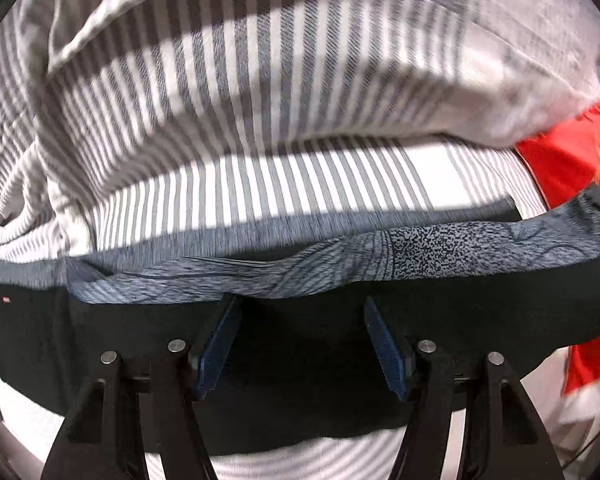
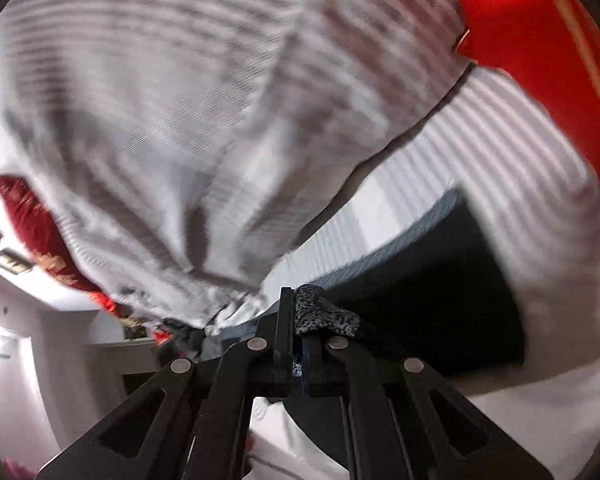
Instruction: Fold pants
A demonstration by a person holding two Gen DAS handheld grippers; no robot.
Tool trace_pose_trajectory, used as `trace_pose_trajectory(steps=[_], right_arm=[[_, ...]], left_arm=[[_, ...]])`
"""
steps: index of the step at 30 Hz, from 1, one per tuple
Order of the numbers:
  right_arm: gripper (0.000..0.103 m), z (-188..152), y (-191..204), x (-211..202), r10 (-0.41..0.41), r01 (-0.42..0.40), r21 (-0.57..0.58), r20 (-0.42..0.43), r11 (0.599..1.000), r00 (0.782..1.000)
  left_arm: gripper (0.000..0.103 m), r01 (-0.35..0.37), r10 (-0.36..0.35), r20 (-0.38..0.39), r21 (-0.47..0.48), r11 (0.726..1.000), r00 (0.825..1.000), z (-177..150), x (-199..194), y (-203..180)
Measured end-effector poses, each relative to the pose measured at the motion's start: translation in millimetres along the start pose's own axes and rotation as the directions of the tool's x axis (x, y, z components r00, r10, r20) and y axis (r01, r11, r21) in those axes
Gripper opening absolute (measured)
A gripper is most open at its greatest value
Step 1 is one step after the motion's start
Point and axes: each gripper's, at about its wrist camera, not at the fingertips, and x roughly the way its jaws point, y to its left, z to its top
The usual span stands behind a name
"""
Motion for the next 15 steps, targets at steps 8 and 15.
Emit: trace_pose_trajectory(steps=[8, 15], right_arm=[[0.003, 38.4, -56.8, 46.7, -0.196, 0.200, 0.072, -0.058, 0.977, 0.979], [0.053, 41.1, -23.2, 42.2, -0.391, 0.388, -0.076, -0.030, 0.918, 0.920]], left_arm=[[0.065, -0.078, 0.078, -0.018, -0.051, 0.996, 0.997, -1.3, 7.7, 21.1], [0.065, -0.132, 0.130, -0.080, -0.020, 0.991, 0.988, -18.6, 21.6, 33.7]])
